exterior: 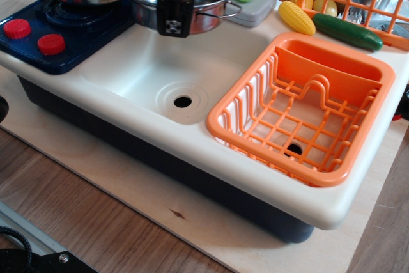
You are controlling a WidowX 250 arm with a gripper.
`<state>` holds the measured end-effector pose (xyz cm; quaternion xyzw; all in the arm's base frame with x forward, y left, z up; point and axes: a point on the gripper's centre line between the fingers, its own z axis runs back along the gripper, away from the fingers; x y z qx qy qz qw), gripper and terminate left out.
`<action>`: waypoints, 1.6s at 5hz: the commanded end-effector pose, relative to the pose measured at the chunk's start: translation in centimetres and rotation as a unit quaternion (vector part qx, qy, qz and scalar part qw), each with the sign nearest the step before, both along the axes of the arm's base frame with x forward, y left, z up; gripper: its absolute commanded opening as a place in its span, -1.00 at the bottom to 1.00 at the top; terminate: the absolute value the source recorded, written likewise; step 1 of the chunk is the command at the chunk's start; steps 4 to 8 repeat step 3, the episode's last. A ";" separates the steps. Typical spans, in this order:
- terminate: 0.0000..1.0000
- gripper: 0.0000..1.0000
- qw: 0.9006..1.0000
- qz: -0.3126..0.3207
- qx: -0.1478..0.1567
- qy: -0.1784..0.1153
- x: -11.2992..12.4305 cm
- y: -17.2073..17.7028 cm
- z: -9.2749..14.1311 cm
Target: Put pan from sink into drying rack
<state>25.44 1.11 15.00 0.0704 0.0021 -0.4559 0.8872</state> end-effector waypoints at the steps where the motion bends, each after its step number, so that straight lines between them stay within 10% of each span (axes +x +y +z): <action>1: -1.00 -1.00 0.998 0.012 -0.011 -0.054 0.5 -4.4 1.7; 2: -1.00 -1.00 0.998 0.035 -0.020 -0.050 0.6 -7.0 2.1; 3: 1.00 -1.00 0.996 0.071 -0.022 -0.058 -0.1 -9.6 1.2; 8: 1.00 -1.00 0.996 0.071 -0.022 -0.058 -0.1 -9.6 1.2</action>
